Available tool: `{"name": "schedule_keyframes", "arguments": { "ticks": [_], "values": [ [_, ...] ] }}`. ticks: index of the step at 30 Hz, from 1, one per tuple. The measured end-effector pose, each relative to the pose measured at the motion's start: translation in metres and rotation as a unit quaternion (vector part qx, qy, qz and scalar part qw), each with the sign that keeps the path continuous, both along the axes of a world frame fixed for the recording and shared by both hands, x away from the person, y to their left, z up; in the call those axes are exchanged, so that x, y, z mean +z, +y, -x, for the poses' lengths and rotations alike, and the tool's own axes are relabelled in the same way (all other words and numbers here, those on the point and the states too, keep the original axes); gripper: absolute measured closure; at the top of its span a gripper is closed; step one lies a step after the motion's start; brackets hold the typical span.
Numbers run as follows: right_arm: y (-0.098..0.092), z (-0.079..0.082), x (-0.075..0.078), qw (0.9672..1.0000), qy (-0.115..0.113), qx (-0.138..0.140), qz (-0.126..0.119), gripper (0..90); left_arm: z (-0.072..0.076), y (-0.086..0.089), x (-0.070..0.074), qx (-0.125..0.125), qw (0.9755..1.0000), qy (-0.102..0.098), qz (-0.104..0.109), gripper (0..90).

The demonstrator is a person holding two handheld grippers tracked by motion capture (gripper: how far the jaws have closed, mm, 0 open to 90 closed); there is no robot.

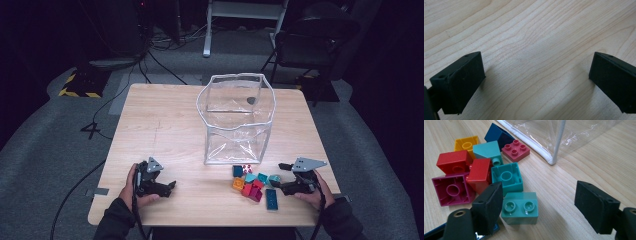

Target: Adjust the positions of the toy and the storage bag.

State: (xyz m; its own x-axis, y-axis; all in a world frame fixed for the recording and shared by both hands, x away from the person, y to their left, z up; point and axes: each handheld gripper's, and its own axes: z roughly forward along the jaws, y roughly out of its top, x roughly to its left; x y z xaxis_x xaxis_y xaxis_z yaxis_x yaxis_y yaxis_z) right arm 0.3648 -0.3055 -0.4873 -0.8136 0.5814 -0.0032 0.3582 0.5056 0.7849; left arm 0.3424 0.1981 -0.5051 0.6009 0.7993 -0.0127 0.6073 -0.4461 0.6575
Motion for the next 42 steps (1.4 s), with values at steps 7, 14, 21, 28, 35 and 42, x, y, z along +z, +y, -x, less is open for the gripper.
{"name": "schedule_keyframes", "arguments": {
  "ticks": [7,14,21,28,35,42],
  "values": [
    [-0.011,-0.002,0.005,0.9996,-0.012,-0.021,-0.018,23.9,0.0,0.0,0.0,0.0,1.0,-0.001,-0.001,0.5],
    [-0.029,-0.012,0.002,0.9968,-0.014,-0.073,-0.032,22.9,0.0,0.0,0.0,0.0,1.0,0.0,0.0,0.5],
    [-0.041,-0.017,0.0,0.9935,-0.014,-0.099,-0.055,24.6,0.0,0.0,0.0,0.0,1.0,-0.001,0.0,0.4],
    [-0.047,-0.019,0.003,0.9882,-0.027,-0.136,-0.065,26.1,0.0,0.0,0.0,0.001,1.0,-0.001,0.0,0.4],
    [-0.054,-0.025,-0.003,0.9821,-0.019,-0.182,-0.045,28.8,0.0,0.0,0.0,0.001,1.0,-0.001,0.0,0.4],
    [-0.053,-0.028,-0.01,0.9825,0.001,-0.184,-0.027,29.6,0.0,0.0,0.0,0.0,1.0,-0.001,0.0,0.4]
  ]
}}
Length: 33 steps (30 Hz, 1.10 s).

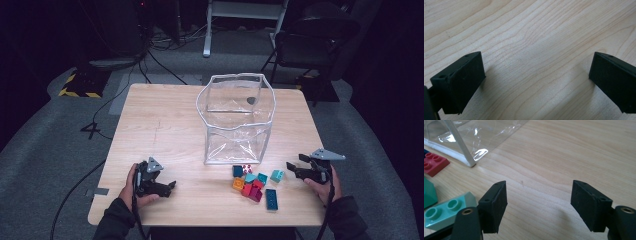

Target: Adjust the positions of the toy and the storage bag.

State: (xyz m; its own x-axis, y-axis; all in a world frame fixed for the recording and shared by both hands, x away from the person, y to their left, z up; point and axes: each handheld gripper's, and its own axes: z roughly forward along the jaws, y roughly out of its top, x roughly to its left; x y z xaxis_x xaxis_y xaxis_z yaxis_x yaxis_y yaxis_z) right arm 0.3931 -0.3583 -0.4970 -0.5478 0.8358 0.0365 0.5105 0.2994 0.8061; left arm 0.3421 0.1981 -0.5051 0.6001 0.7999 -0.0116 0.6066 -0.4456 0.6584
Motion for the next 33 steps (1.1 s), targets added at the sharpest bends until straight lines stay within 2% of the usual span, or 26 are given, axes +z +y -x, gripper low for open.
{"name": "schedule_keyframes", "arguments": {
  "ticks": [4,7,8,12,13,17,21,23,26,27,33],
  "values": [
    [0.002,-0.002,-0.005,0.9999,0.011,0.005,0.011,28.7,0.0,0.0,0.0,0.0,1.0,0.0,0.0,0.4],
    [0.002,-0.002,-0.005,0.9998,0.011,0.007,0.011,27.7,0.0,0.0,0.0,0.0,1.0,0.0,0.0,0.4],
    [0.003,-0.003,-0.005,0.9995,0.023,0.013,0.018,26.3,0.0,0.0,0.0,0.0,1.0,0.0,0.0,0.4],
    [0.002,-0.001,-0.005,0.9992,0.026,0.027,0.017,26.0,0.0,0.0,0.0,0.0,1.0,0.0,0.0,0.4],
    [0.002,0.001,-0.005,0.9988,0.026,0.033,0.027,25.8,0.0,0.0,0.0,0.0,1.0,-0.001,0.0,0.4],
    [0.002,0.004,-0.006,0.9983,0.023,0.044,0.031,25.8,0.0,0.0,0.0,-0.001,1.0,0.0,-0.001,0.4],
    [0.007,0.008,-0.005,0.996,0.021,0.083,0.025,25.5,0.0,0.0,0.0,0.0,1.0,0.0,0.0,0.4],
    [0.008,0.01,-0.004,0.9955,0.019,0.09,0.022,25.5,0.0,0.0,0.0,0.0,1.0,0.0,0.0,0.4],
    [0.015,0.014,0.0,0.9937,0.009,0.109,0.021,25.7,0.0,0.0,0.0,0.0,1.0,0.0,0.0,0.4],
    [0.02,0.017,0.002,0.9921,0.003,0.124,0.019,25.9,0.0,0.0,0.0,0.0,1.0,0.0,0.0,0.4],
    [0.029,0.024,0.007,0.9879,-0.005,0.154,0.023,26.1,0.0,0.0,0.0,-0.001,1.0,0.0,0.0,0.4]
  ]
}}
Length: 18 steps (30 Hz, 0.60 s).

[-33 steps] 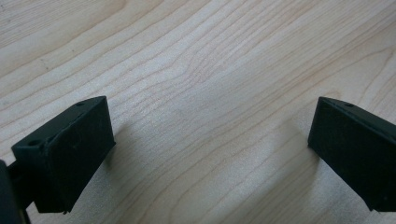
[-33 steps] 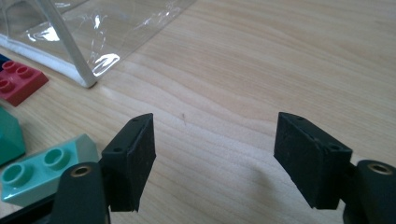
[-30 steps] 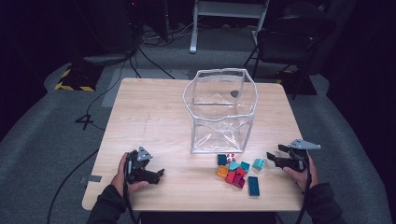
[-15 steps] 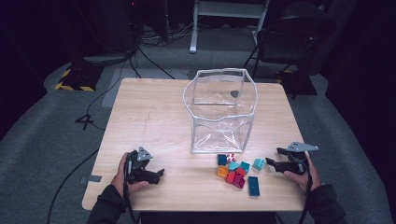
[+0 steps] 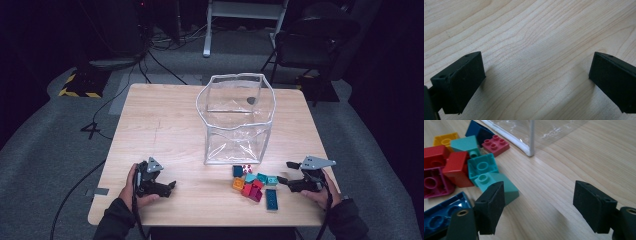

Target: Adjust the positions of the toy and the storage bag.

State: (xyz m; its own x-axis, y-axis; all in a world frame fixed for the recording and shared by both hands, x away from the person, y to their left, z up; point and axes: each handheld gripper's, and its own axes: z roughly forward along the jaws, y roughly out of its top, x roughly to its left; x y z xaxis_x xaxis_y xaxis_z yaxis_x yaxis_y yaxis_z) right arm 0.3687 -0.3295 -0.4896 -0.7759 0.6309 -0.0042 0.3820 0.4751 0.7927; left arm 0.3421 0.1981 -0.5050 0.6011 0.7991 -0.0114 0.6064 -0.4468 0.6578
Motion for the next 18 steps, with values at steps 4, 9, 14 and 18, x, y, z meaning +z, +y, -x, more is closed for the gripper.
{"name": "schedule_keyframes", "arguments": {
  "ticks": [4,9,14,18],
  "values": [
    [0.005,0.005,0.005,0.9997,-0.005,0.022,-0.009,26.3,0.0,0.0,0.0,0.0,1.0,0.0,0.0,0.5],
    [0.013,0.011,0.007,0.9986,-0.003,0.052,-0.011,26.7,0.0,0.0,0.0,0.0,1.0,-0.001,-0.001,0.4],
    [0.021,0.012,0.004,0.9975,0.01,0.07,-0.003,29.1,0.0,0.0,0.0,0.0,1.0,-0.001,0.0,0.4],
    [0.025,0.011,0.0,0.9974,0.016,0.07,0.0,31.6,0.0,0.0,0.0,0.001,1.0,0.0,0.0,0.4]
  ]
}}
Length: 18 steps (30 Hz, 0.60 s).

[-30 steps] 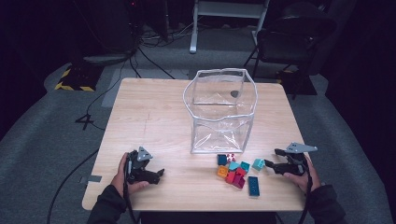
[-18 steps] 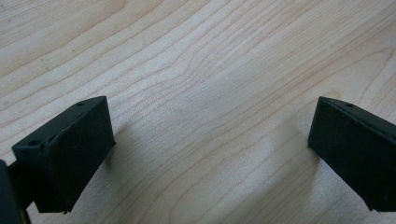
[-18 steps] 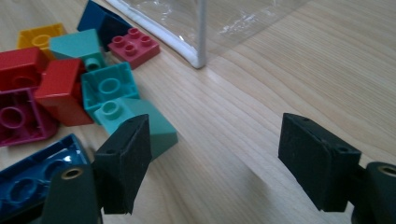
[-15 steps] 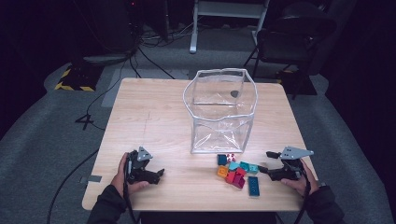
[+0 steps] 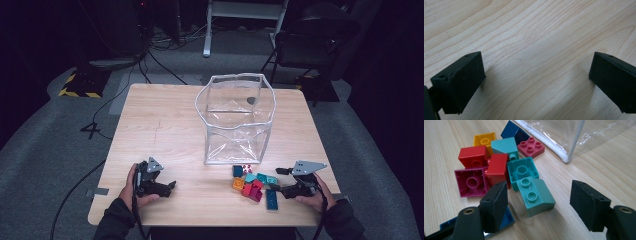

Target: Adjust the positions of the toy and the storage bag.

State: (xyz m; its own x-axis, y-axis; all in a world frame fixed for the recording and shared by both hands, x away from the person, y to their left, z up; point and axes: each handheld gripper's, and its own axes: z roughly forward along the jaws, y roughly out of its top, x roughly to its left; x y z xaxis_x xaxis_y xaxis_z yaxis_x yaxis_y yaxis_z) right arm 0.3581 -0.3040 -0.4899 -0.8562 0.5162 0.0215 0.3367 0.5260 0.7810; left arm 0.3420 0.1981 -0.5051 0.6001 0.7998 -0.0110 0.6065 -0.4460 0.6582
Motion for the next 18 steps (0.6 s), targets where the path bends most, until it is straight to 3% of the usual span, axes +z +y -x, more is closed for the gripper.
{"name": "schedule_keyframes", "arguments": {
  "ticks": [3,9,14,18],
  "values": [
    [0.002,-0.003,-0.006,0.9999,0.006,-0.003,0.009,38.7,0.0,0.0,0.0,0.0,1.0,0.0,0.0,0.4],
    [0.005,-0.008,-0.012,0.9997,0.009,-0.013,0.018,43.0,0.0,0.0,0.0,0.0,1.0,0.0,0.0,0.4],
    [0.006,-0.007,-0.012,0.9997,-0.003,-0.013,0.02,59.0,0.0,0.0,0.0,0.0,1.0,0.0,0.0,0.4],
    [0.007,-0.007,-0.012,0.9997,-0.007,-0.01,0.021,59.6,0.0,0.0,0.0,0.0,1.0,0.0,0.0,0.4]
  ]
}}
